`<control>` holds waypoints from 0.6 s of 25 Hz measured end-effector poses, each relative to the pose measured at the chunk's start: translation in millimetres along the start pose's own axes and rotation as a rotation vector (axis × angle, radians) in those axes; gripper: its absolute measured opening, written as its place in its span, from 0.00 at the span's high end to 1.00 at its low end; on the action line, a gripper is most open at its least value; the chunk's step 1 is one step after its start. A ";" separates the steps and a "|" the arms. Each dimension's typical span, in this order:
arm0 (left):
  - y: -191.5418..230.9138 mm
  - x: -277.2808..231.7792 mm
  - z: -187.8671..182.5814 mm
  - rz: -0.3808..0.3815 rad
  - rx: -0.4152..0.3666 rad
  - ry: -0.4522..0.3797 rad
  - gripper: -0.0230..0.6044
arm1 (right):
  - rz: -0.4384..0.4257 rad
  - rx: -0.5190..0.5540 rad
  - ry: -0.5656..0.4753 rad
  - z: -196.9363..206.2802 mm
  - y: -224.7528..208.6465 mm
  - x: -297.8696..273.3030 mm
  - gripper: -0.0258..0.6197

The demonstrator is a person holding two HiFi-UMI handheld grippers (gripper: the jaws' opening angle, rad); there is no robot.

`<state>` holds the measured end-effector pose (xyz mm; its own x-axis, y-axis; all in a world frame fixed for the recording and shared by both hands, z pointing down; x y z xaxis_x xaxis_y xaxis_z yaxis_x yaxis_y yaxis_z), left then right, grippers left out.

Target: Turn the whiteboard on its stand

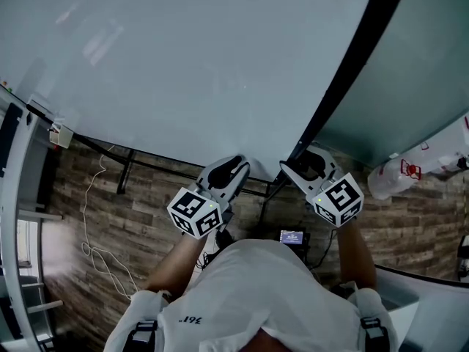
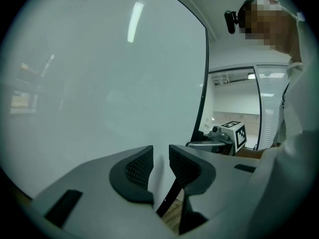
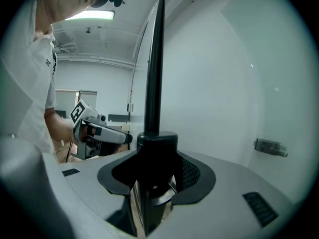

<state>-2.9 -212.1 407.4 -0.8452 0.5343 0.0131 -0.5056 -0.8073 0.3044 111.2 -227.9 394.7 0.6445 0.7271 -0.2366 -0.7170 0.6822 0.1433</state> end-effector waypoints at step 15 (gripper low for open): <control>-21.9 16.8 14.7 0.027 0.037 0.012 0.82 | 0.030 -0.004 -0.001 0.4 31.8 29.5 0.66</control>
<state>-3.4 -181.7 415.0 -0.8606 0.5091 0.0107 -0.4758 -0.8114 0.3396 107.5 -184.7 392.7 0.6228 0.7474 -0.2312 -0.7372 0.6596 0.1467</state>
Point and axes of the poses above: the fingertips, and each gripper's own axes: x backward along the fingers, y to its left, z out of its underside, the point moved 1 cm from there along x, backward along the fingers, and after that the axes turned 11 degrees about z, right-handed, at the moved point
